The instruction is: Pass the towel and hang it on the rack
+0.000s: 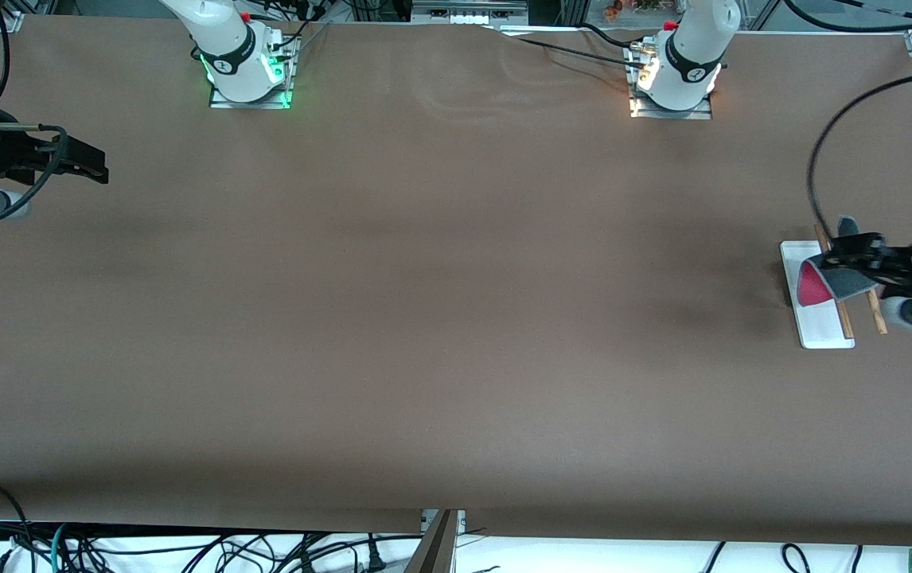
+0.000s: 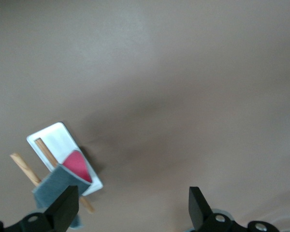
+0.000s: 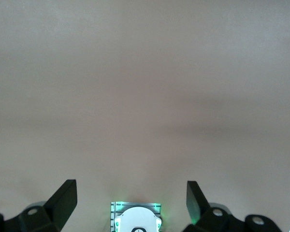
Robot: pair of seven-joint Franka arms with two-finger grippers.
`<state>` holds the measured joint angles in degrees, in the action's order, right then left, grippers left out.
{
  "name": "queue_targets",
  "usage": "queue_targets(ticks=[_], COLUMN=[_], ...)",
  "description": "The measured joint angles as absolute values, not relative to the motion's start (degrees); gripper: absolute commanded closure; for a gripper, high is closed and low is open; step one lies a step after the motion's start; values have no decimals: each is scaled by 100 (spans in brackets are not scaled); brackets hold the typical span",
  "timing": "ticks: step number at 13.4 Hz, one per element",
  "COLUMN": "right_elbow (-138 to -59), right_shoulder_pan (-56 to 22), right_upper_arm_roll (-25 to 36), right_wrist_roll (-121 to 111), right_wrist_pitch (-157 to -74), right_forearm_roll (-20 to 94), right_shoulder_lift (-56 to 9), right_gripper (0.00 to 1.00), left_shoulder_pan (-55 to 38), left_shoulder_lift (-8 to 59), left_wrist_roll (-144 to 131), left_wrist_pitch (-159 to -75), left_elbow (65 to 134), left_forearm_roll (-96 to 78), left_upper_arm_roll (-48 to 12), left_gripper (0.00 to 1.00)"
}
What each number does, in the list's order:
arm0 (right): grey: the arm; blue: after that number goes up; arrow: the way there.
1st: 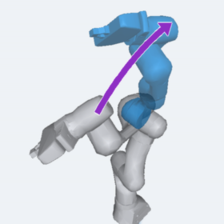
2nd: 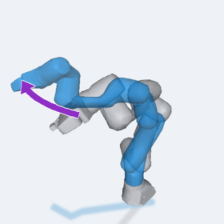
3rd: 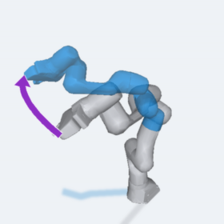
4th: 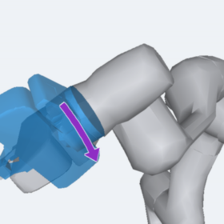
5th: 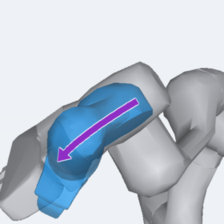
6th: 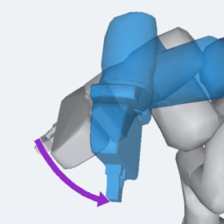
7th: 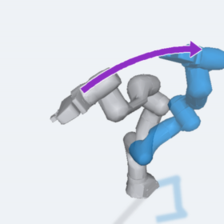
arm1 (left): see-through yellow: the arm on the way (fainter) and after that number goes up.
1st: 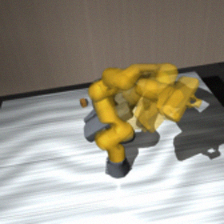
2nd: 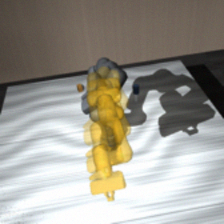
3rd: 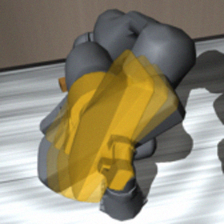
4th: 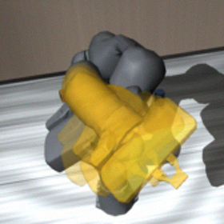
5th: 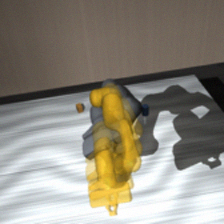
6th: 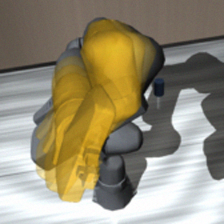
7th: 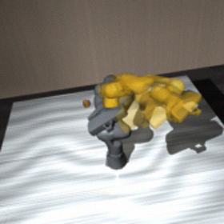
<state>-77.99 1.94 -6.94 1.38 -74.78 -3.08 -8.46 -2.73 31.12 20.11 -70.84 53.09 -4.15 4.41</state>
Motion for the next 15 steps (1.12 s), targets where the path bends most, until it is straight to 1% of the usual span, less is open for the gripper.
queue_targets(ticks=[1,2,3,5,6,8,10,15], right_elbow=[-7799,-7799,-7799,-7799,-7799,-7799,-7799,-7799], right_shoulder_pan=[194,194,194,194,194,196,197,202], right_upper_arm_roll=[-694,-694,-694,-694,-694,-694,-693,-689], right_wrist_roll=[139,139,139,139,139,142,144,161], right_wrist_pitch=[-7478,-7479,-7479,-7480,-7480,-7480,-7480,-7480], right_forearm_roll=[-308,-307,-307,-306,-305,-304,-304,-304], right_shoulder_lift=[-846,-846,-846,-846,-846,-846,-846,-846], right_gripper=[0,0,0,0,0,0,0,0], left_shoulder_pan=[-478,-608,-634,-501,-362,-147,-141,-113], left_shoulder_lift=[2971,2743,2431,1673,1304,694,304,-40], left_wrist_roll=[1416,814,379,61,39,-16,-112,-145], left_wrist_pitch=[-7130,-7391,-7811,-8619,-8925,-9319,-9481,-9802], left_elbow=[5467,5792,6273,7487,8049,8907,9420,10013], left_forearm_roll=[-414,-414,-412,-329,-110,256,262,54], left_upper_arm_roll=[439,415,354,216,50,-333,-468,-485], left_gripper=[0,0,0,0,0,0,0,0])
